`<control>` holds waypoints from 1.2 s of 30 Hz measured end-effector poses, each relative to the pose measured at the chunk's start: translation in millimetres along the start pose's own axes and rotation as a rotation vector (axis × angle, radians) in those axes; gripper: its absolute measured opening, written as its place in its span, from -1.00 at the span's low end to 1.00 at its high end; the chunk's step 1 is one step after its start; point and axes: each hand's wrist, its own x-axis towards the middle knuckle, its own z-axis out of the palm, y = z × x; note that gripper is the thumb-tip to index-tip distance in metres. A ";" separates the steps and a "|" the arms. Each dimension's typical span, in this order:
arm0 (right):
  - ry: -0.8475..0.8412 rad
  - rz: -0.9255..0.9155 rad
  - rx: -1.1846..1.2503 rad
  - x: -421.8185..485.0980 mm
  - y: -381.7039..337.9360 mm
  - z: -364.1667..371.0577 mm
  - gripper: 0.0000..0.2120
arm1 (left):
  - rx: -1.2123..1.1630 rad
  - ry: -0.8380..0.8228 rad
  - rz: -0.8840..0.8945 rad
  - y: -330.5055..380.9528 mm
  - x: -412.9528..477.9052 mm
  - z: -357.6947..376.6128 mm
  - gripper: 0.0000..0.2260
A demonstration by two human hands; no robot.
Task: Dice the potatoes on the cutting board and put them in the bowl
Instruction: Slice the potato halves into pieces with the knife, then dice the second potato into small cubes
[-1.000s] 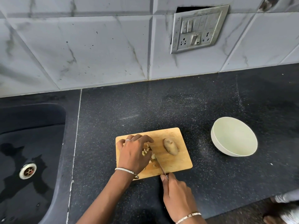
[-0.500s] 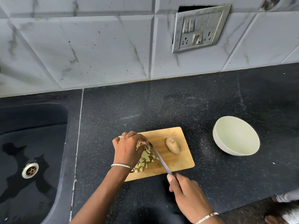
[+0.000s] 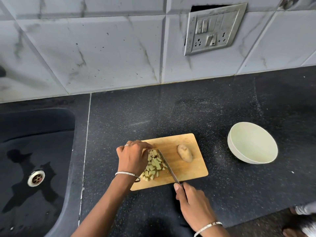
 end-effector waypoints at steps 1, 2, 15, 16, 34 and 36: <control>0.018 -0.002 0.012 -0.5 -0.3 -0.3 -0.47 | 0.014 -0.023 0.006 0.6 1.6 -0.4 -0.84; 0.036 -0.001 0.024 -0.6 -0.1 -1.6 -0.48 | 0.037 -0.056 0.019 1.5 3.5 -0.4 -0.82; 0.125 -0.034 0.100 -6.4 9.1 -10.8 -0.65 | 0.187 -0.182 0.197 9.7 22.7 0.5 -0.90; 0.124 -0.038 0.098 -7.2 9.3 -9.8 -0.64 | 0.176 -0.163 0.209 9.1 22.4 0.7 -0.93; 0.051 -0.101 0.379 1.2 -2.5 -10.2 -0.58 | -0.322 -0.111 0.004 27.2 -17.0 -12.3 -0.86; 0.015 -0.102 0.473 -1.6 -9.6 -12.5 -0.58 | -0.529 -0.254 -0.092 32.4 -22.5 -12.3 -0.87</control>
